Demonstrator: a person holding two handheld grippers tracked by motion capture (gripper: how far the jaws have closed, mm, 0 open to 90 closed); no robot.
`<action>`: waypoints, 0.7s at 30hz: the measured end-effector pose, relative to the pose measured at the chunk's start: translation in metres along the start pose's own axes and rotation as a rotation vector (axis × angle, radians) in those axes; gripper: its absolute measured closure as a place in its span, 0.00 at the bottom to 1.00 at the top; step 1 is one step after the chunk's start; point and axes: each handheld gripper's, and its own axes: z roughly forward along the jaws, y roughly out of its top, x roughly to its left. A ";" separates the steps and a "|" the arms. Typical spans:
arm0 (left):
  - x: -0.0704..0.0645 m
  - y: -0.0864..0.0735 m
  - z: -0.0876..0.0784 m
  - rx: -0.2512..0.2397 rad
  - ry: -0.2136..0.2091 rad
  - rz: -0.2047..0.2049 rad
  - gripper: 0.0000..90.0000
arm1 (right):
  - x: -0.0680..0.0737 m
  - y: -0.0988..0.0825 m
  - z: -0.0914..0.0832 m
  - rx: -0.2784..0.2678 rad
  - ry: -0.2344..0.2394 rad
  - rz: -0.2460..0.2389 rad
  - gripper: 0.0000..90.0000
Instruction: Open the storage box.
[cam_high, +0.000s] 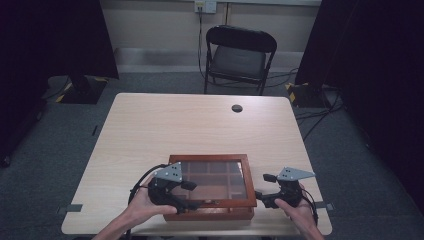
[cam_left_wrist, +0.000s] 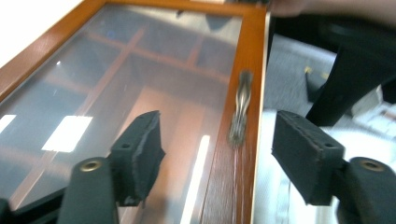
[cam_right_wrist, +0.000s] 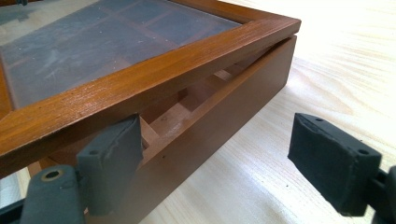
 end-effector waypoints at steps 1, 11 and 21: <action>0.001 -0.004 -0.003 -0.004 0.002 -0.002 0.35 | 0.000 0.000 0.000 0.001 0.001 -0.001 0.18; 0.002 -0.025 -0.023 -0.050 0.018 -0.013 0.29 | 0.000 0.002 -0.001 -0.019 0.003 0.011 0.18; 0.001 -0.030 -0.027 -0.068 0.046 0.024 0.18 | 0.000 0.005 -0.003 -0.042 -0.001 0.015 0.18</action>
